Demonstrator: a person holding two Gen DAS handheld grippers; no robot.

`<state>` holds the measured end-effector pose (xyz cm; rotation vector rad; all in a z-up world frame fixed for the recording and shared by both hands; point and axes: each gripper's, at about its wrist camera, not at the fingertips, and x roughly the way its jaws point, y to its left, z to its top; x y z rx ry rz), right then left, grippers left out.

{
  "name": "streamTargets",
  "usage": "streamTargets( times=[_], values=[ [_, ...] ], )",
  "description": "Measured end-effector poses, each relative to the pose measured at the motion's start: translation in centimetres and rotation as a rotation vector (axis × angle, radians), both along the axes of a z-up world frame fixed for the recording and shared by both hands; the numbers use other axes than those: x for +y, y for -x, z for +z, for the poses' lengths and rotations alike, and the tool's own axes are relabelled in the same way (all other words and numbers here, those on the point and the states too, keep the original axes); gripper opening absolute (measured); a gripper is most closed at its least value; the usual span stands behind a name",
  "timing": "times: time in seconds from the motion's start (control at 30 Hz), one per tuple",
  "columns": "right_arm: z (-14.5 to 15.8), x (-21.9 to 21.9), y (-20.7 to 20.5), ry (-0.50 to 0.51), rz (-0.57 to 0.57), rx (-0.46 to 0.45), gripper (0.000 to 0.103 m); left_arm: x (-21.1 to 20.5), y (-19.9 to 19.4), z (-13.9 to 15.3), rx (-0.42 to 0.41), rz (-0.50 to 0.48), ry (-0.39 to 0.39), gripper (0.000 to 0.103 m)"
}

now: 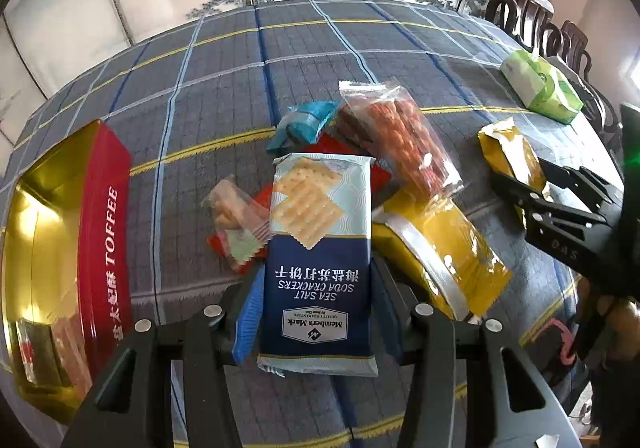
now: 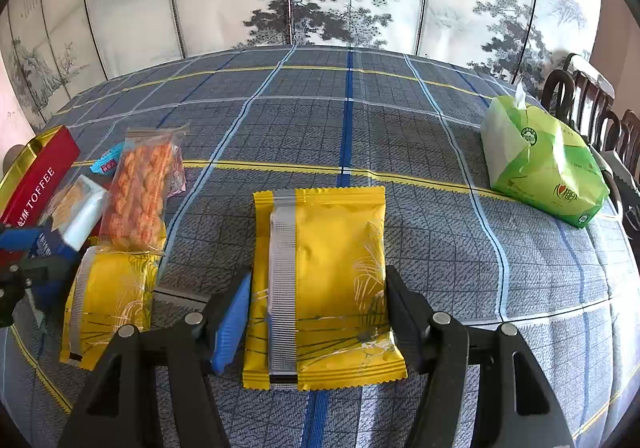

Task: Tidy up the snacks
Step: 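Grasp the blue soda cracker pack with the left tool while right holds the yellow packet, then carry the cracker pack into the gold tin and open the left tool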

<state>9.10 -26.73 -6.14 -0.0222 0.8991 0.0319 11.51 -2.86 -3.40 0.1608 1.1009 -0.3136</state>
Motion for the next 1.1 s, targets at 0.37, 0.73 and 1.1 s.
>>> streamTargets(
  times=[0.37,0.73,1.1],
  values=[
    [0.0,0.0,0.0,0.003,0.000,0.000,0.065,1.8,2.5,1.1,0.004,0.053,0.029,0.046],
    [0.1,0.0,0.0,0.004,0.001,0.000,0.065,4.0,4.3,3.8,-0.029,0.093,0.059,0.046],
    [0.1,0.1,0.0,0.004,0.001,0.000,0.065,8.8,4.8,6.3,-0.082,0.193,0.085,0.046]
  ],
)
